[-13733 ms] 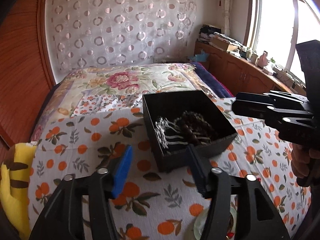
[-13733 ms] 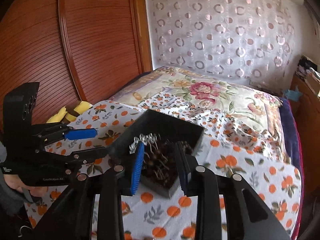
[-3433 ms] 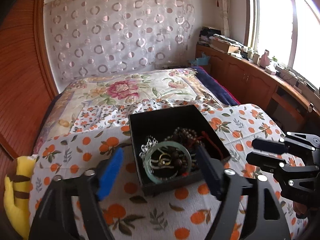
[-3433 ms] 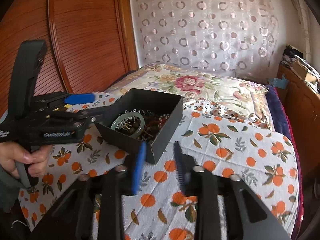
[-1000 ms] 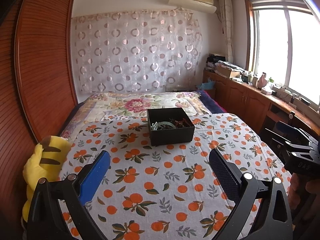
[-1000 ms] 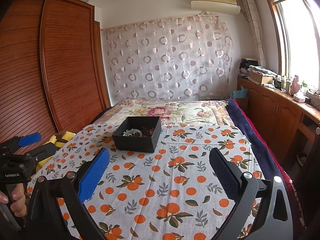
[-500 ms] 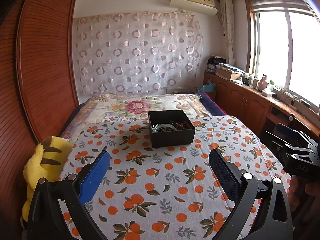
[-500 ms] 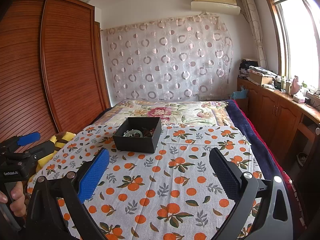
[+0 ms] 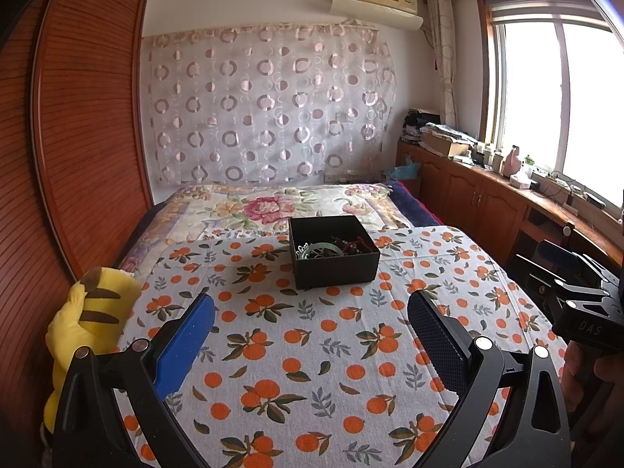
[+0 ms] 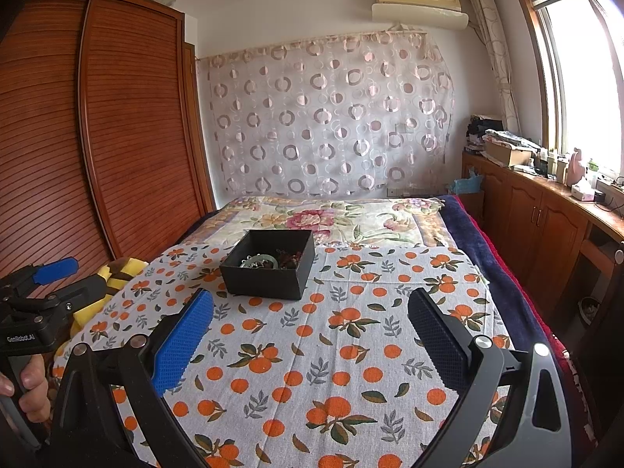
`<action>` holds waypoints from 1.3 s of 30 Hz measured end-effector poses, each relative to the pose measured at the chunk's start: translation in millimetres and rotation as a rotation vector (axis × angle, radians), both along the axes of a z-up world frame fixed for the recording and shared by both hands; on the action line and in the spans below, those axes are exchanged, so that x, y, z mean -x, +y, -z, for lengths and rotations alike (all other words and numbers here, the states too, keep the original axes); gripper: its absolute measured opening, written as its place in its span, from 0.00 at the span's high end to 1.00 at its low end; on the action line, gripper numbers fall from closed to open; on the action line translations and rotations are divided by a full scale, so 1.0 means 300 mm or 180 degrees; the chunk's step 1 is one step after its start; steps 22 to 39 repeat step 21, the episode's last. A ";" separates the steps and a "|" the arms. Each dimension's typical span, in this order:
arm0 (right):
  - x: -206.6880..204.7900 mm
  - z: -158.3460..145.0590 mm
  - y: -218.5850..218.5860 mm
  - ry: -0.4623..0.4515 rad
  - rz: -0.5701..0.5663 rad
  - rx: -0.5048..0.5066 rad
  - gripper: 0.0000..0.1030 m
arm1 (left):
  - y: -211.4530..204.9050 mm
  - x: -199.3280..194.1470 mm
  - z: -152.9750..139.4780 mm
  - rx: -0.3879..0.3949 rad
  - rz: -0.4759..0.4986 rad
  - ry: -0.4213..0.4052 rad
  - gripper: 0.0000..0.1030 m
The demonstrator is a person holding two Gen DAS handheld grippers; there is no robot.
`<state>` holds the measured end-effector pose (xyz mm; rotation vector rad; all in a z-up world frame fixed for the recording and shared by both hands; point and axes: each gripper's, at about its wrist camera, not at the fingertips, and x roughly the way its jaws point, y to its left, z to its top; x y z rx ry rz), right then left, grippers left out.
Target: Organize jewelry
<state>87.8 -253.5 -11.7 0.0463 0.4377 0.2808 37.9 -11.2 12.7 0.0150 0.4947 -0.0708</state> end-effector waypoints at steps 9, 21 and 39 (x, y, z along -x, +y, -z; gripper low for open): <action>0.000 0.005 -0.001 0.0003 -0.0002 0.0007 0.02 | -0.003 -0.004 0.000 0.0008 0.0011 0.0004 0.07; 0.001 -0.001 -0.002 0.0003 -0.0002 -0.0009 0.02 | -0.002 0.000 -0.007 0.0008 -0.0001 0.0003 0.07; 0.001 -0.001 -0.002 0.0003 -0.0002 -0.0009 0.02 | -0.002 0.000 -0.007 0.0008 -0.0001 0.0003 0.07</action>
